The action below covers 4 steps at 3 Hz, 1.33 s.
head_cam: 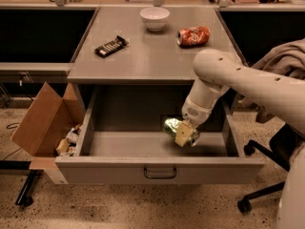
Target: Place green can into top drawer
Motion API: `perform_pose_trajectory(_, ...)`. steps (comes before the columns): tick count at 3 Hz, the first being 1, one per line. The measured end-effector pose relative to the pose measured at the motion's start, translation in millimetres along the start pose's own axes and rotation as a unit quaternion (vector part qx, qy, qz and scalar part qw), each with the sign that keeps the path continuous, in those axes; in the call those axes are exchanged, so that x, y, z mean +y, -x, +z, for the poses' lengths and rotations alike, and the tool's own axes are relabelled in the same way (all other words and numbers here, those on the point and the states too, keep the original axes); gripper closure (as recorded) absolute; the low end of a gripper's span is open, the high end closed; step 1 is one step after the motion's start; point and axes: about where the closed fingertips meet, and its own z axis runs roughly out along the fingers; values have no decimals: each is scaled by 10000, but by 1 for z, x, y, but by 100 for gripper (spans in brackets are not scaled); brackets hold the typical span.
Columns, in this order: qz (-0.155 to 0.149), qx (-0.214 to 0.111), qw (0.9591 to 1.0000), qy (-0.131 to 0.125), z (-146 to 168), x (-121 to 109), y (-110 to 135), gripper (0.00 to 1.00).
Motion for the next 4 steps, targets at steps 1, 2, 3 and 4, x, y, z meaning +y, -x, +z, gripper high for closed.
perform_pose_trajectory(1,92,29,9999,57,12,-3,-3,81)
perform_pose_trajectory(2,120,42,9999,56,16,-5,-4,57)
perform_pose_trajectory(3,148,58,9999,11,17,-8,-7,26)
perform_pose_trajectory(4,152,65,9999,-23,18,-10,-9,3)
